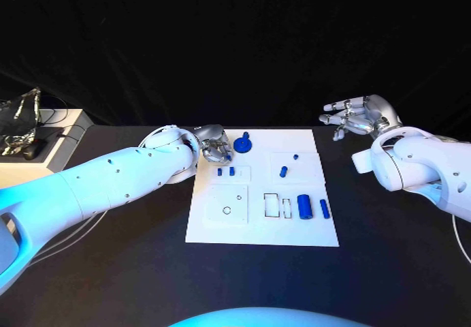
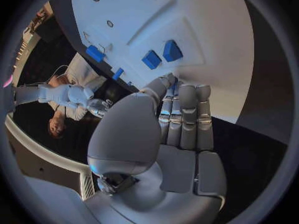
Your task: Assemble the parts on the task board
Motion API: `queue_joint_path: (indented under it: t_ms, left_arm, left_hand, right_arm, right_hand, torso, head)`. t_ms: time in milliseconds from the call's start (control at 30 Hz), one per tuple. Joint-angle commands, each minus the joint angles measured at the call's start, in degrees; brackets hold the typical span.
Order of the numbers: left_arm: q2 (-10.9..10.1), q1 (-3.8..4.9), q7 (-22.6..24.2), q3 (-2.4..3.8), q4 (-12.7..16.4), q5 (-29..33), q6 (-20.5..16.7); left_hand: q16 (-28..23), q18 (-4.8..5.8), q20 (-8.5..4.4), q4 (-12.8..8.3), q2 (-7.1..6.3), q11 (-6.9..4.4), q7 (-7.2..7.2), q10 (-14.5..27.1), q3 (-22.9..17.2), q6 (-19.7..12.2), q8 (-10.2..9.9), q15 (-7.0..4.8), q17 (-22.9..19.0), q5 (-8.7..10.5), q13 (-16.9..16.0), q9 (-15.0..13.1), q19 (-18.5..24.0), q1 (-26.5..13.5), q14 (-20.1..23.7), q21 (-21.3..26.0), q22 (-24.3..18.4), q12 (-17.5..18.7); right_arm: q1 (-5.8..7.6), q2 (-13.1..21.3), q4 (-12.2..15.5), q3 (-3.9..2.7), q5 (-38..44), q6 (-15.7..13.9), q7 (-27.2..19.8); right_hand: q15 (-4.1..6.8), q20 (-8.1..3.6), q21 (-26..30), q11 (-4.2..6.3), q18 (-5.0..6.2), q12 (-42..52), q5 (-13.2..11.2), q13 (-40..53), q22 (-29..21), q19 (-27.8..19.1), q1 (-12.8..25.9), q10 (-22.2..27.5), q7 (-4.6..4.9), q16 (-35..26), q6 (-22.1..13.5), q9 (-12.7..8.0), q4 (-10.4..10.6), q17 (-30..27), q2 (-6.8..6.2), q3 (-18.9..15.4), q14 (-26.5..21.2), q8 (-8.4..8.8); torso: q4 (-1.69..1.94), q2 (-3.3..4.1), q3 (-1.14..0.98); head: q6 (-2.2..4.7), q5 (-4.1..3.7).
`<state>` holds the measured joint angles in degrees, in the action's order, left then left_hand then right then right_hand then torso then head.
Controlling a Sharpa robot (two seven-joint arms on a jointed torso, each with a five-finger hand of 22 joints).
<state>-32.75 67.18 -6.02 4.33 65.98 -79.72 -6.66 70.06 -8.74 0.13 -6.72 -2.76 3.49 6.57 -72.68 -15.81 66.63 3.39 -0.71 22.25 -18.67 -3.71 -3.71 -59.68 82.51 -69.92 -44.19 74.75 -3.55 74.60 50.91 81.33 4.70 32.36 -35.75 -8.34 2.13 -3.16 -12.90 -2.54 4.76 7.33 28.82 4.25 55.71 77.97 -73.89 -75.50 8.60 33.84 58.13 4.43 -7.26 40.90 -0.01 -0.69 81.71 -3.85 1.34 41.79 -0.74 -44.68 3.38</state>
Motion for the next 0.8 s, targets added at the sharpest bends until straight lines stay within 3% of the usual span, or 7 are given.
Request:
queue_joint_path:
  t_ms: [33,367,800]
  left_arm:
    - [0.21,-0.28,-0.33,-0.32,0.17,-0.44,3.06]
    - [0.10,-0.28,-0.41,-0.49,0.68,-0.60,2.96]
    - [-0.10,-0.29,-0.71,-0.50,0.57,-0.66,1.82]
  left_hand:
    - [-0.20,-0.56,0.24,0.04,-0.24,-0.16,-0.14,0.02,0.54,-0.34,0.17,-0.05,0.09,0.10,-0.11,-0.04,-0.09,-0.37,0.23,0.30,-0.11,-0.42]
    - [-0.14,-0.21,-0.07,-0.13,0.04,-0.30,-0.22,-0.03,1.76,-0.24,0.16,-0.16,0.19,0.15,-0.18,-0.01,-0.19,-0.10,0.31,0.56,-0.09,-0.83]
    - [-0.13,-0.04,-0.22,-0.22,-0.31,-0.38,-0.29,0.26,1.48,-4.26,0.08,-0.21,0.28,0.10,-0.22,0.12,-0.32,-0.07,0.39,0.72,-0.03,-1.37]
  right_arm:
    - [-0.01,-0.01,0.06,-0.03,0.51,0.54,-0.69]
    - [-0.02,-0.01,0.08,-0.03,0.51,0.60,-0.75]
    - [-0.02,0.01,0.06,-0.03,0.53,0.76,-0.68]
  right_hand:
    - [0.11,0.03,-0.33,0.01,1.07,-0.30,0.31,-0.05,0.05,-0.18,0.33,-0.41,0.33,0.19,0.13,-0.09,0.21,0.00,-0.27,0.00,0.08,0.23]
    - [0.11,0.02,-0.31,0.01,1.06,-0.31,0.32,-0.05,0.07,-0.17,0.34,-0.42,0.33,0.21,0.15,-0.09,0.35,-0.03,-0.27,0.02,0.07,0.24]
    - [0.08,0.04,-0.26,-0.04,1.05,-0.35,0.27,-0.06,0.06,-0.22,0.34,-0.31,0.37,0.19,0.05,-0.10,0.40,-0.05,-0.33,0.00,-0.01,0.24]
  torso:
    - [0.03,-0.05,-0.01]
    - [0.01,0.00,0.06]
    - [0.01,0.00,0.08]
  head:
    - [-0.02,-0.02]
    - [0.03,-0.02]
    - [0.00,-0.08]
